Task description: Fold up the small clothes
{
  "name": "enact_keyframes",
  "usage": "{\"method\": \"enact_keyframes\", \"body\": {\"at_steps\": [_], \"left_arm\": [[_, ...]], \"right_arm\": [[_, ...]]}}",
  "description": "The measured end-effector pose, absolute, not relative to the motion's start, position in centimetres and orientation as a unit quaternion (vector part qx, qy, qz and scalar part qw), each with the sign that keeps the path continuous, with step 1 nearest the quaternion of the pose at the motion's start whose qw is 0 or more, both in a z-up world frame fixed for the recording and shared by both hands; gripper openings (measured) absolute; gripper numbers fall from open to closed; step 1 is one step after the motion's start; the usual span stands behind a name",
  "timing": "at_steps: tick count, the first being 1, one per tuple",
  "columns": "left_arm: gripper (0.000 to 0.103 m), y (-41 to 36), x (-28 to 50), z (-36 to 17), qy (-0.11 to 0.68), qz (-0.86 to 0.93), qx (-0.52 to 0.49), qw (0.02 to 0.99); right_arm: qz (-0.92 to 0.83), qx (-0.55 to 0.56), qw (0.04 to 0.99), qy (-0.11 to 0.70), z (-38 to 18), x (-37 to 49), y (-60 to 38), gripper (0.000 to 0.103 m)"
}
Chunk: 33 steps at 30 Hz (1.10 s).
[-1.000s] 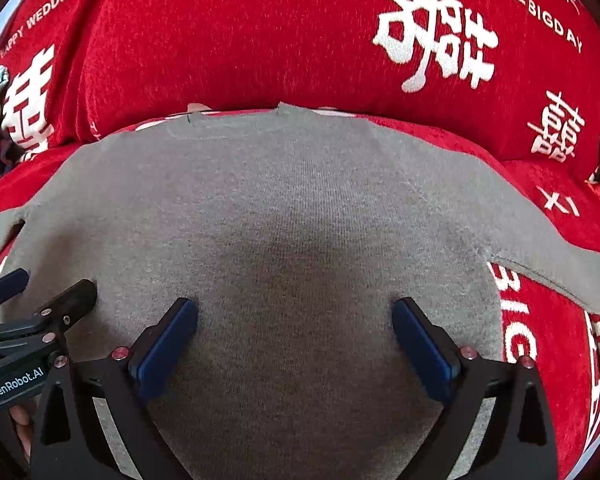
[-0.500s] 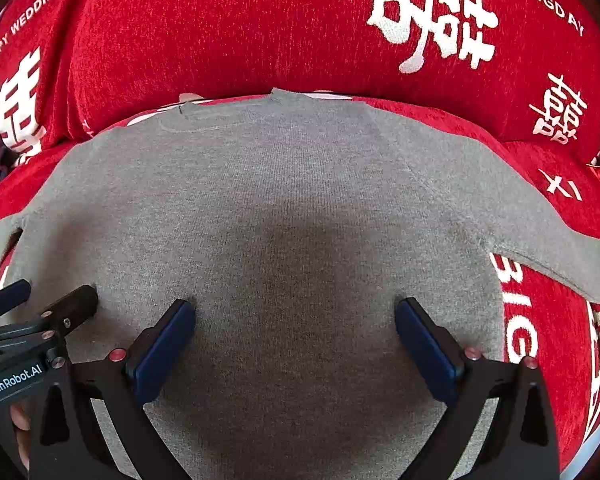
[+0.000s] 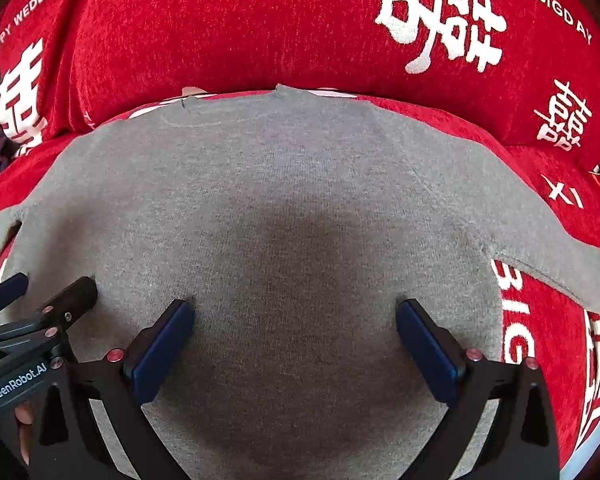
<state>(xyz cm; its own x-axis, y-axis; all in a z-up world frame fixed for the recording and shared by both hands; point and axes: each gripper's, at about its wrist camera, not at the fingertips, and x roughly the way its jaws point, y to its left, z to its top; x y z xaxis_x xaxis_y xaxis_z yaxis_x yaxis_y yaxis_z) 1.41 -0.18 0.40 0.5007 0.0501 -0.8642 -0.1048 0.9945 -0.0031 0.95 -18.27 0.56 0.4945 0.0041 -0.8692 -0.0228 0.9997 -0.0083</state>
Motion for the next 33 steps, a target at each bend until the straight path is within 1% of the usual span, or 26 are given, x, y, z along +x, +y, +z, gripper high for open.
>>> {"method": "enact_keyframes", "body": {"at_steps": [10, 15, 18, 33], "left_arm": [[0.103, -0.1, 2.0, 0.5, 0.498, 0.048, -0.028, 0.865], [0.103, -0.2, 2.6, 0.6, 0.511, 0.046, -0.028, 0.858], [0.103, -0.6, 2.9, 0.7, 0.515, 0.047, -0.027, 0.855], [0.103, -5.7, 5.1, 1.2, 0.528, 0.031, 0.0, 0.849]], "right_arm": [[0.014, -0.014, 0.875, 0.485, 0.5, 1.0, -18.3, 0.102], [0.021, -0.023, 0.862, 0.506, 0.7, 1.7, -18.3, 0.102], [0.021, -0.029, 0.864, 0.502, 0.9, 1.8, -18.5, 0.102], [-0.015, -0.002, 0.87, 0.492, 1.3, 3.0, -23.1, 0.102]]}}
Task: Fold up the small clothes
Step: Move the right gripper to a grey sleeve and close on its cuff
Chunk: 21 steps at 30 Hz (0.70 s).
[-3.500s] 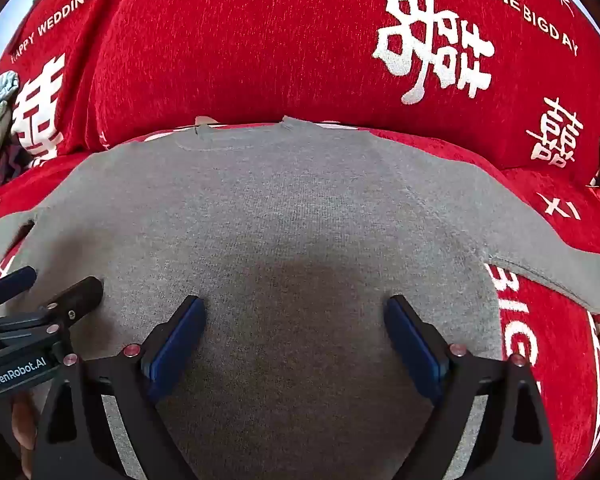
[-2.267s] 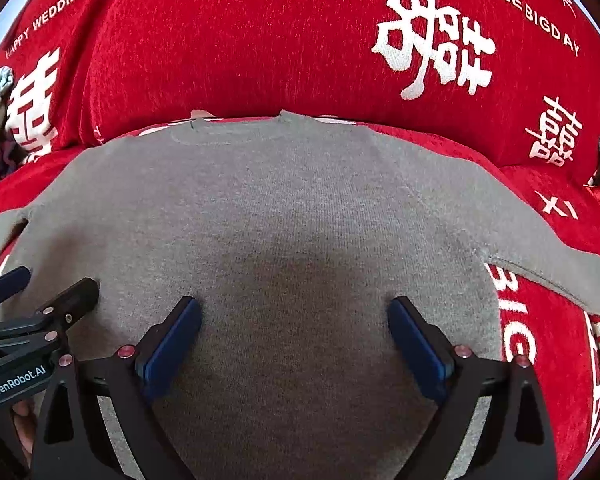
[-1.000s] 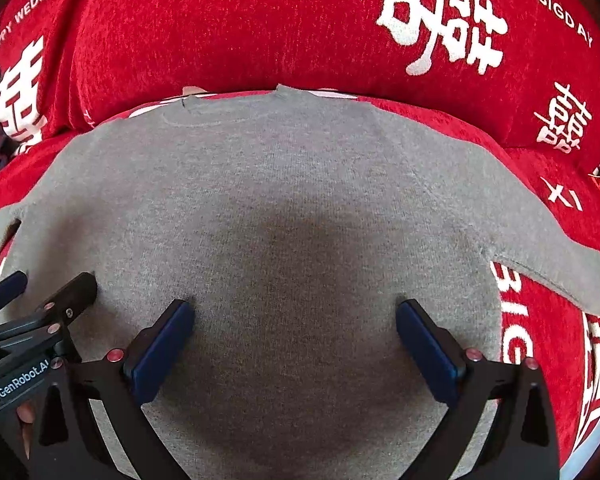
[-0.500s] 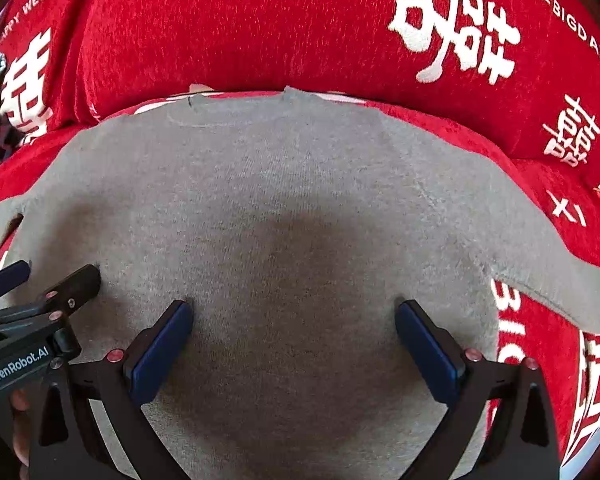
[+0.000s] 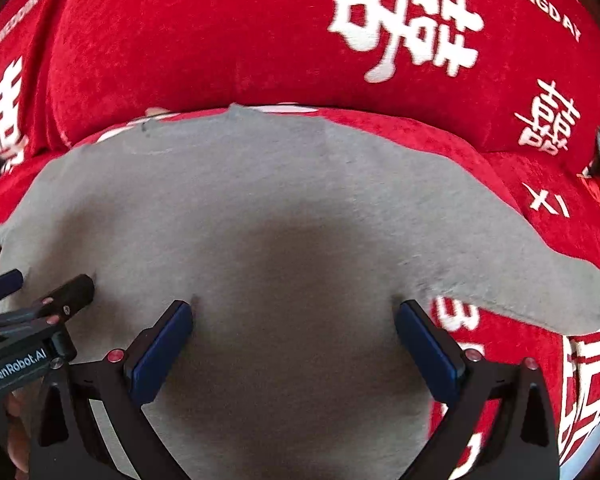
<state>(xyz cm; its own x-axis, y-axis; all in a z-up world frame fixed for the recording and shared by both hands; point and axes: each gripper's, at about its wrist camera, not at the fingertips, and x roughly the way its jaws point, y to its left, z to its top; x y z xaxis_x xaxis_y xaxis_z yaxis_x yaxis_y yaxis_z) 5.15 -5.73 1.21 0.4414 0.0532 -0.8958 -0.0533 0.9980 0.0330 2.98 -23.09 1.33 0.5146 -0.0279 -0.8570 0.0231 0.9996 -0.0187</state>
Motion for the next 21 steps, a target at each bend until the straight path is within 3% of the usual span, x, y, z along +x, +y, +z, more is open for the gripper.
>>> {"method": "enact_keyframes", "body": {"at_steps": [12, 21], "left_arm": [[0.102, -15.4, 8.7, 1.2, 0.537, -0.012, 0.049, 0.842], [0.102, -23.2, 8.5, 1.2, 0.529, -0.055, 0.085, 0.842]], "right_arm": [[-0.077, 0.066, 0.864, 0.494, 1.6, 6.2, -32.2, 0.102], [-0.141, 0.103, 0.855, 0.488, 0.9, 3.4, -41.3, 0.102]]}}
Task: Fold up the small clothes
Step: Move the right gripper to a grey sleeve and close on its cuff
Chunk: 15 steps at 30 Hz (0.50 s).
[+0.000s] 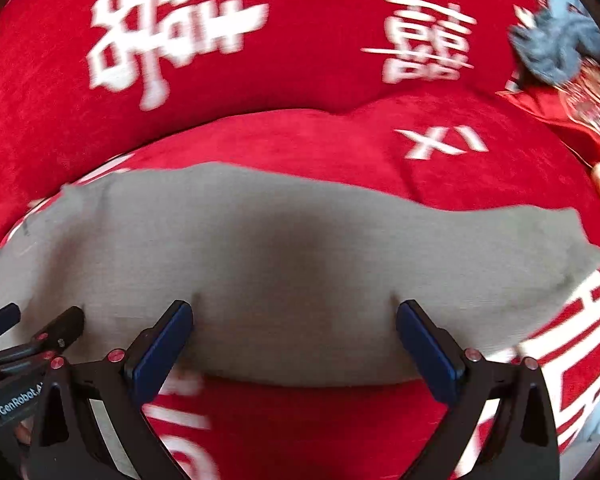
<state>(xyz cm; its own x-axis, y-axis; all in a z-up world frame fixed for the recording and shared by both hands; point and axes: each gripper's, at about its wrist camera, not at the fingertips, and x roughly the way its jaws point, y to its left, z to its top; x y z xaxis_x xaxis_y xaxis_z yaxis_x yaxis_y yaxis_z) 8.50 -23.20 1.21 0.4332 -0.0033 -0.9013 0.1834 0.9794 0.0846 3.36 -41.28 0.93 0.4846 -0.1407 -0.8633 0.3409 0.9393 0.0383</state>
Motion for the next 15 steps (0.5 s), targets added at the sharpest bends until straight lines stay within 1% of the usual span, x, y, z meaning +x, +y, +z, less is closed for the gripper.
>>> {"method": "enact_keyframes", "body": {"at_steps": [9, 15], "left_arm": [[0.102, -28.9, 7.6, 1.3, 0.52, -0.082, 0.103, 0.844], [0.102, -31.7, 6.8, 1.5, 0.519, -0.102, 0.108, 0.842]], "right_arm": [[-0.229, 0.106, 0.857, 0.45, 3.2, -2.3, -50.2, 0.102], [-0.28, 0.129, 0.837, 0.453, 2.5, -5.0, -55.3, 0.102]]}}
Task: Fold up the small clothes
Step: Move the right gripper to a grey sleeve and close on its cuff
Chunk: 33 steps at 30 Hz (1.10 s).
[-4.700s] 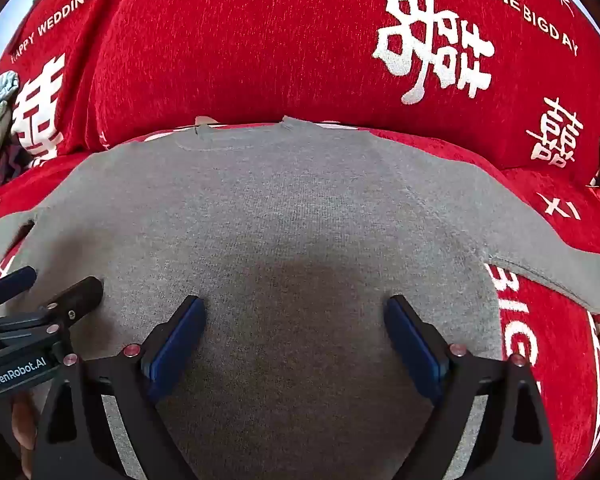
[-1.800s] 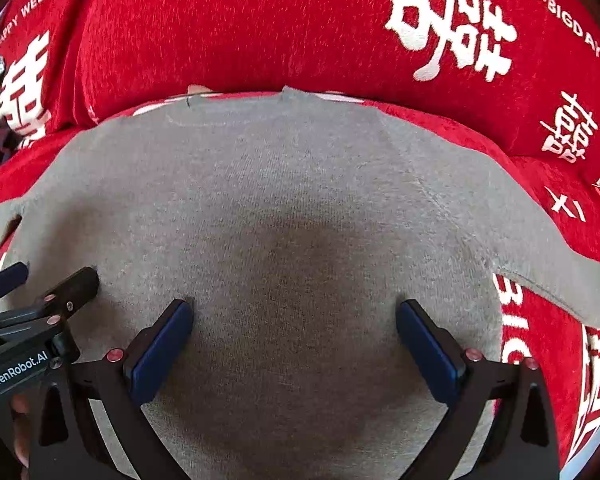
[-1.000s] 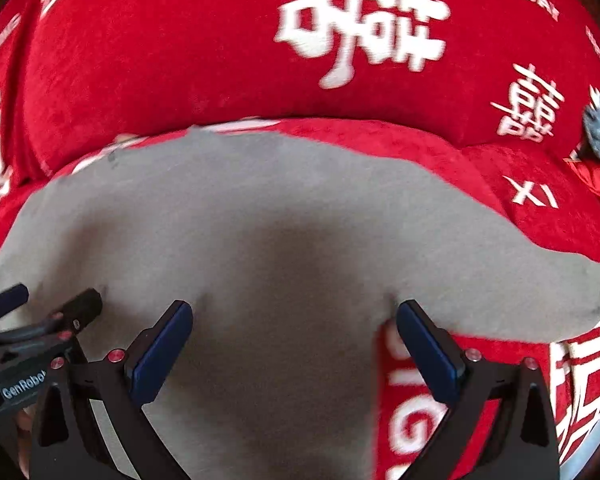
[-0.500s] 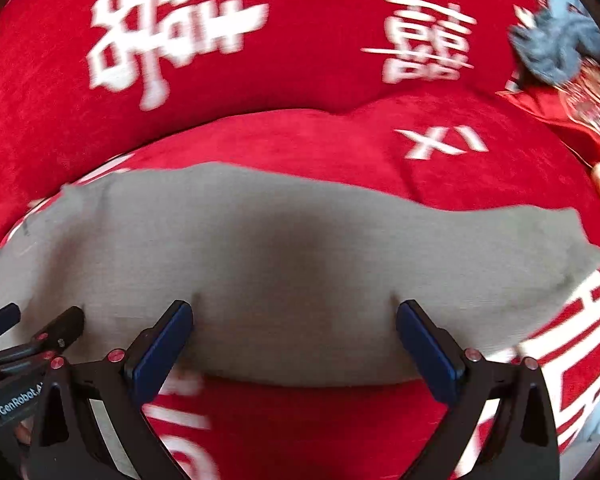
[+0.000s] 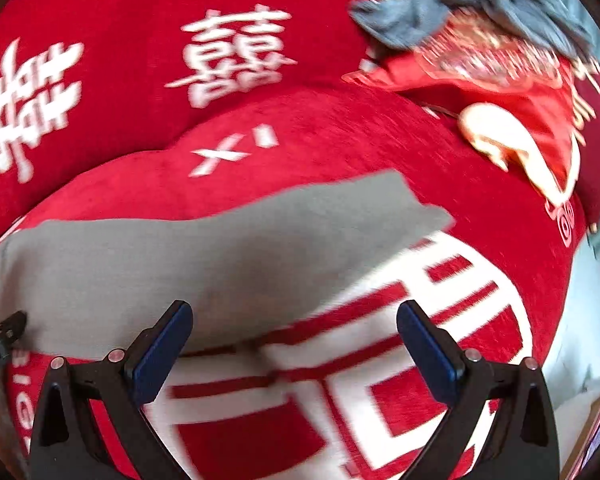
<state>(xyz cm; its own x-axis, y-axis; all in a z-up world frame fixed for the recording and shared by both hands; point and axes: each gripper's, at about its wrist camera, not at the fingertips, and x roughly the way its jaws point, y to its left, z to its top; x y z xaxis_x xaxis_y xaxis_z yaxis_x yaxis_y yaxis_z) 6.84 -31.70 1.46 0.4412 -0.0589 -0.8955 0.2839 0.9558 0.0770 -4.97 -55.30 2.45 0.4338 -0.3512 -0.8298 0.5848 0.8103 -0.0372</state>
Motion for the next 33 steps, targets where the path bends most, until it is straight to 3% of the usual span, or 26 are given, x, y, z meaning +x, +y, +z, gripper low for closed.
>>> {"method": "enact_keyframes", "body": {"at_steps": [15, 18, 21, 23, 25, 33], "left_arm": [[0.103, -32.5, 6.7, 0.8, 0.511, -0.108, 0.09, 0.848], [0.103, -32.7, 6.8, 0.7, 0.509, -0.107, 0.09, 0.849], [0.103, -32.7, 6.9, 0.6, 0.51, -0.106, 0.087, 0.849], [0.103, -32.8, 6.9, 0.7, 0.51, -0.106, 0.09, 0.849], [0.102, -32.7, 7.0, 0.9, 0.513, -0.109, 0.091, 0.847], [0.102, -30.1, 9.0, 0.7, 0.526, -0.071, 0.073, 0.844]], "right_arm": [[-0.275, 0.117, 0.844, 0.445, 0.8, -2.5, -59.4, 0.098], [-0.277, 0.093, 0.848, 0.442, 0.8, -2.1, -59.6, 0.084], [-0.278, 0.064, 0.851, 0.442, 0.9, -1.6, -59.5, 0.055], [-0.268, 0.068, 0.856, 0.437, 1.1, -1.6, -59.7, 0.028], [-0.256, 0.091, 0.861, 0.43, 1.3, -2.0, -60.1, 0.012], [-0.234, 0.164, 0.868, 0.405, 1.2, -3.3, -61.9, 0.012]]}}
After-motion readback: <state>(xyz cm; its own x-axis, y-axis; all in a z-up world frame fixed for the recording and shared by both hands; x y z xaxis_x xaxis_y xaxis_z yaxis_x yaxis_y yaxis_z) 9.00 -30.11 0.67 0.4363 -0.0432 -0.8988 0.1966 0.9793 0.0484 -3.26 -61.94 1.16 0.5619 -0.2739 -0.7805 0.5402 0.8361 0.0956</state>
